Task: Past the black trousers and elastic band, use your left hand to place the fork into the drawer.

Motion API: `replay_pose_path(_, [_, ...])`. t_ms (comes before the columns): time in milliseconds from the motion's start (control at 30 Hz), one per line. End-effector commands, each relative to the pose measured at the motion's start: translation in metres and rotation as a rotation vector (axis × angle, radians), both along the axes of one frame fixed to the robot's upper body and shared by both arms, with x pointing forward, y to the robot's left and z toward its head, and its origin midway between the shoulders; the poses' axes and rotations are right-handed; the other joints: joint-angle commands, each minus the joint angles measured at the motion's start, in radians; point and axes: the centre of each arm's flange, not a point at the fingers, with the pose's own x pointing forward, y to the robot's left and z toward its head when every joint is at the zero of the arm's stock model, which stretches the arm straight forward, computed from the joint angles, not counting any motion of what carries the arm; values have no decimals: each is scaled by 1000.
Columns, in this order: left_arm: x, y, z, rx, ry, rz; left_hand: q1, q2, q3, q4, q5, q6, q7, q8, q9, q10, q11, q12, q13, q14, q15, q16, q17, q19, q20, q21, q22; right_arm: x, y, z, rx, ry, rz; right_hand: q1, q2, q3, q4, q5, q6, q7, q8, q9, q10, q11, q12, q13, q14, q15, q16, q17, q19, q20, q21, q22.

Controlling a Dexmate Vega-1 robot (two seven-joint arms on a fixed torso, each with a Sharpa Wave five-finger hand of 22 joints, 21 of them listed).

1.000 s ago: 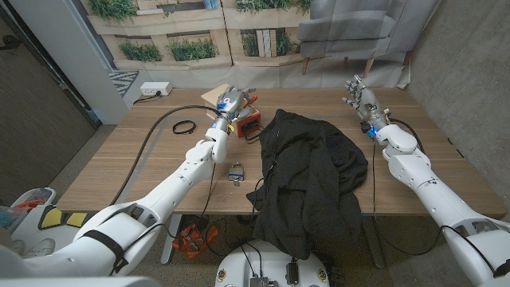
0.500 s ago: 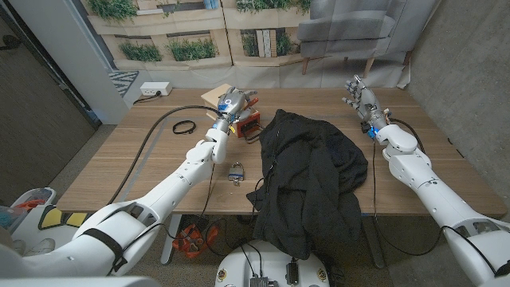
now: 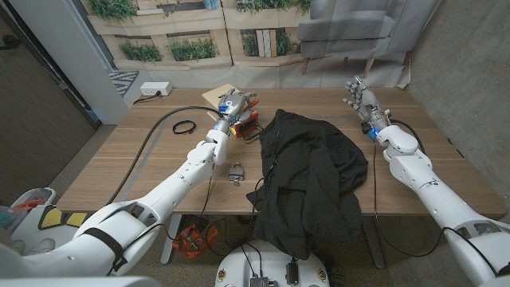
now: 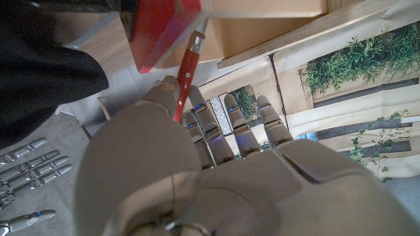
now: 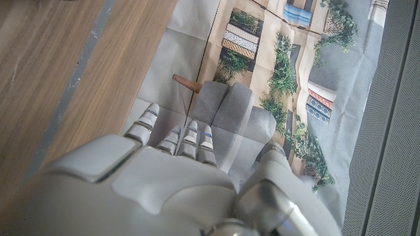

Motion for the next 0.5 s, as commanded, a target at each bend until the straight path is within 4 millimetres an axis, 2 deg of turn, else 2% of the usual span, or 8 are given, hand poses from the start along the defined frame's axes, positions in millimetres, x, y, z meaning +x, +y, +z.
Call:
replay_pose_path(33, [-4,9,1,-48,-29,7,-32,-14,-12,-3,8,-13,0,4,0,-59,13,-52,-19,-34,-94,-15,-15,-3,-2,0,2,0,5,0,-5,0,6,-4,-2,8,-2,0,9,-1,3,4,9,-4,6,1,-6,-47,4,5,-1,0,7,2])
replay_pose_path(233, [-6,14,-1,-59,-31,-4,-69,-23,-29,6,8,-23,-1,3,-1,-80,20,-81,-32,-50,-86,-16,-26,-6,-2,0,2,1,9,2,-10,-2,9,-4,-2,8,-2,0,9,-2,3,4,9,-4,5,1,-6,-47,4,5,-1,0,7,2])
replay_pose_path(500, [-8,20,0,-82,-41,-15,-80,-23,-31,7,9,-32,-1,0,-2,-84,20,-91,-38,-53,-83,-15,-31,-9,0,-1,2,1,14,4,-19,-7,11,-5,-2,9,-2,0,10,-2,3,4,9,-3,6,1,-6,-46,4,5,-1,1,7,2])
